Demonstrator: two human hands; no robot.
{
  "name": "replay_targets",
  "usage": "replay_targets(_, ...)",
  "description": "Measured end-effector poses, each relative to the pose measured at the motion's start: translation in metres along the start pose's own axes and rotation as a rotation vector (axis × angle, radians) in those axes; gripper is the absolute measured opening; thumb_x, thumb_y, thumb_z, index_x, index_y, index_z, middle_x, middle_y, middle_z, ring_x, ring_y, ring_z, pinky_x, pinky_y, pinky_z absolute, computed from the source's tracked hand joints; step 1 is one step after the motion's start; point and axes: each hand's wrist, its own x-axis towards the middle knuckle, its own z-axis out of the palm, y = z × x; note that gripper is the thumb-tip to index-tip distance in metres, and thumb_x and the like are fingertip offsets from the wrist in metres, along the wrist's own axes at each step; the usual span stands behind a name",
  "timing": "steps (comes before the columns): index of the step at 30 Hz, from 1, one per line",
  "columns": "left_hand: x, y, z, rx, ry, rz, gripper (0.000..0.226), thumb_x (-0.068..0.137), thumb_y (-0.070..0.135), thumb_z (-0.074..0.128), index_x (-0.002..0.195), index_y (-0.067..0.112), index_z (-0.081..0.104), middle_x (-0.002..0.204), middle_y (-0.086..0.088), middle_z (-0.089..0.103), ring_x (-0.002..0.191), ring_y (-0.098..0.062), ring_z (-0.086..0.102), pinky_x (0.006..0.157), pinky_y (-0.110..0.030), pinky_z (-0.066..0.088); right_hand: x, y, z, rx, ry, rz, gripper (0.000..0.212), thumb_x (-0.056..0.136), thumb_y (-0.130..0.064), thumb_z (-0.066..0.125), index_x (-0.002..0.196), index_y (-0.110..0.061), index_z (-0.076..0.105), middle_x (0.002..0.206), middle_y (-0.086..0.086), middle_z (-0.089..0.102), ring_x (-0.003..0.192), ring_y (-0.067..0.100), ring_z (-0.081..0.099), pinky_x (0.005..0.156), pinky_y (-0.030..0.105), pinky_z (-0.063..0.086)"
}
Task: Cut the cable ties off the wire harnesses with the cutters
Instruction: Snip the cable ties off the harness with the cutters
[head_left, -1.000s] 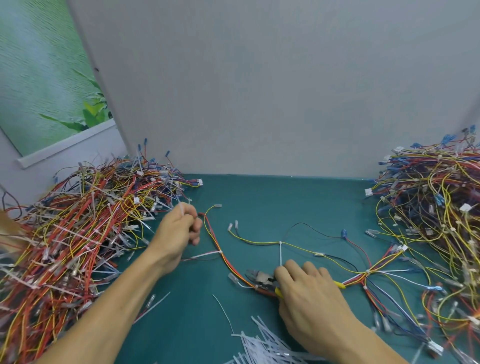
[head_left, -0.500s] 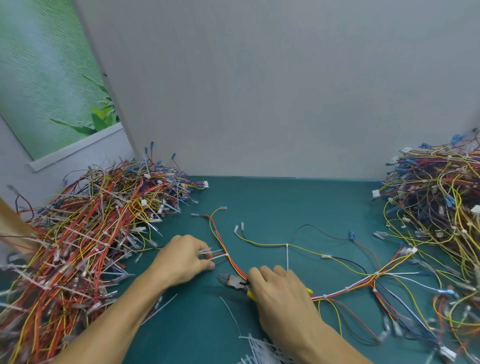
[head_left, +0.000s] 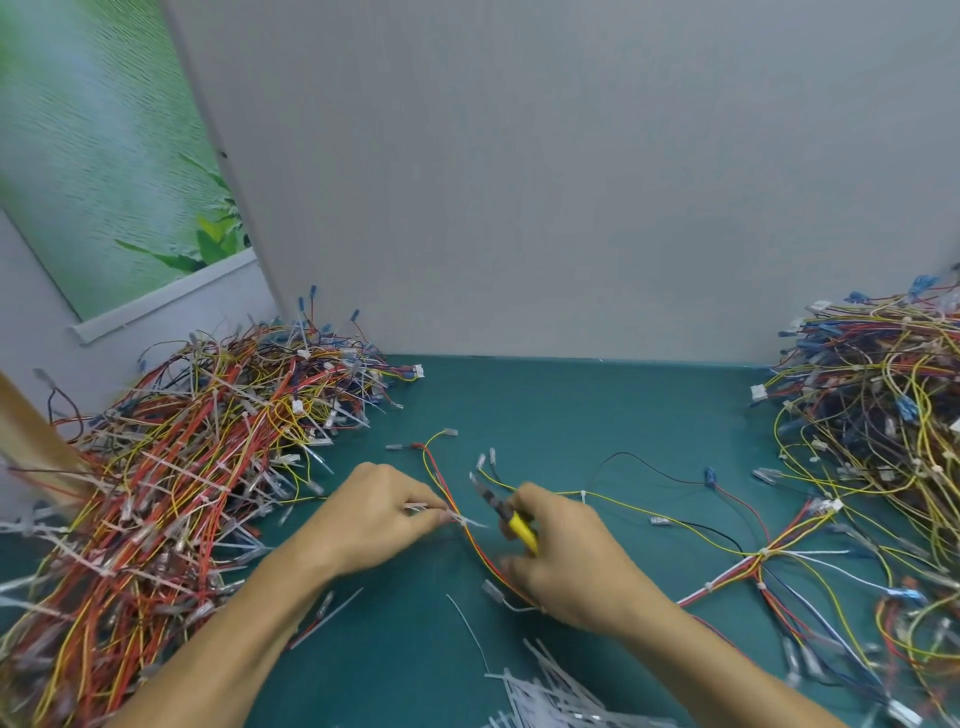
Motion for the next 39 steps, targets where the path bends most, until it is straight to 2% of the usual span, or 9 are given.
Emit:
replay_targets(5, 0.004, 0.006, 0.004, -0.168, -0.022, -0.036, 0.010, 0.083, 0.022, 0.071, 0.074, 0.021, 0.076, 0.049, 0.021, 0.057, 0.050, 0.005, 0.050, 0.053, -0.011, 0.035, 0.040, -0.019, 0.023, 0.171, 0.082, 0.096, 0.028, 0.074, -0.026, 0.072, 0.090, -0.017, 0.051, 0.090, 0.001, 0.064, 0.087, 0.025, 0.056, 0.072, 0.034, 0.047)
replay_targets(11, 0.004, -0.010, 0.007, -0.505, -0.034, -0.145, 0.015, 0.079, 0.023, 0.075, 0.081, 0.009, 0.075, 0.065, -0.009, 0.064, 0.060, -0.010, 0.048, 0.061, -0.027, 0.036, 0.053, -0.016, 0.035, 0.238, 0.113, 0.129, 0.018, 0.075, -0.022, 0.065, 0.078, -0.022, 0.047, 0.084, -0.003, 0.066, 0.087, 0.023, 0.056, 0.069, 0.032, 0.048)
replay_targets(13, 0.004, -0.015, 0.008, -0.586, -0.037, -0.159, 0.024, 0.070, 0.028, 0.079, 0.087, 0.012, 0.074, 0.052, -0.001, 0.049, 0.051, -0.010, 0.038, 0.053, -0.025, 0.029, 0.054, -0.012, 0.033, 0.251, 0.128, 0.140, 0.016, 0.078, -0.022, 0.065, 0.077, -0.022, 0.049, 0.079, -0.003, 0.064, 0.084, 0.023, 0.056, 0.067, 0.031, 0.046)
replay_targets(16, 0.009, -0.016, 0.010, -0.317, 0.026, -0.069, 0.020, 0.073, 0.019, 0.081, 0.089, 0.026, 0.071, 0.044, 0.011, 0.035, 0.044, -0.005, 0.031, 0.049, -0.019, 0.027, 0.056, -0.007, 0.027, 0.368, 0.114, 0.199, 0.012, 0.079, -0.018, 0.066, 0.080, -0.018, 0.054, 0.076, 0.003, 0.066, 0.078, 0.026, 0.063, 0.070, 0.036, 0.052)
replay_targets(19, 0.016, -0.008, 0.013, -0.108, 0.047, 0.093, 0.018, 0.074, 0.017, 0.079, 0.092, 0.022, 0.075, 0.059, 0.018, 0.060, 0.057, 0.005, 0.052, 0.059, -0.005, 0.037, 0.056, -0.004, 0.022, 0.547, 0.039, 0.235, 0.014, 0.080, -0.009, 0.068, 0.081, -0.016, 0.056, 0.067, 0.005, 0.062, 0.059, 0.021, 0.060, 0.066, 0.040, 0.055)
replay_targets(24, 0.029, -0.004, 0.021, -0.054, -0.080, 0.214, 0.010, 0.078, 0.020, 0.077, 0.087, 0.016, 0.077, 0.067, 0.010, 0.061, 0.065, 0.001, 0.052, 0.063, -0.015, 0.037, 0.055, 0.000, 0.017, 0.608, 0.041, 0.255, 0.017, 0.078, -0.003, 0.068, 0.084, -0.013, 0.056, 0.060, 0.003, 0.059, 0.052, 0.019, 0.058, 0.054, 0.033, 0.052)
replay_targets(32, 0.031, -0.005, 0.035, -0.044, -0.183, 0.146, 0.016, 0.085, 0.030, 0.069, 0.082, 0.016, 0.074, 0.074, 0.004, 0.066, 0.064, 0.001, 0.052, 0.065, -0.018, 0.040, 0.050, 0.008, 0.013, 0.443, 0.085, 0.365, 0.009, 0.077, -0.011, 0.066, 0.084, -0.011, 0.059, 0.070, 0.009, 0.060, 0.065, 0.025, 0.057, 0.069, 0.044, 0.054)
replay_targets(35, 0.032, -0.007, 0.034, 0.034, -0.148, 0.144, 0.022, 0.089, 0.033, 0.063, 0.083, 0.015, 0.074, 0.075, 0.002, 0.066, 0.068, -0.005, 0.053, 0.067, -0.023, 0.041, 0.041, 0.011, -0.004, 0.219, 0.028, 0.377, 0.010, 0.077, -0.014, 0.058, 0.085, -0.009, 0.061, 0.069, 0.006, 0.055, 0.062, 0.021, 0.048, 0.055, 0.028, 0.039)
replay_targets(39, 0.033, -0.011, 0.034, -0.133, -0.138, 0.045, 0.007, 0.084, 0.025, 0.070, 0.079, 0.022, 0.072, 0.056, 0.021, 0.060, 0.056, 0.009, 0.052, 0.058, -0.006, 0.034, 0.018, 0.013, -0.024, -0.138, -0.161, 0.308, 0.008, 0.075, -0.016, 0.054, 0.074, -0.009, 0.051, 0.065, 0.006, 0.049, 0.060, 0.024, 0.044, 0.049, 0.029, 0.030)
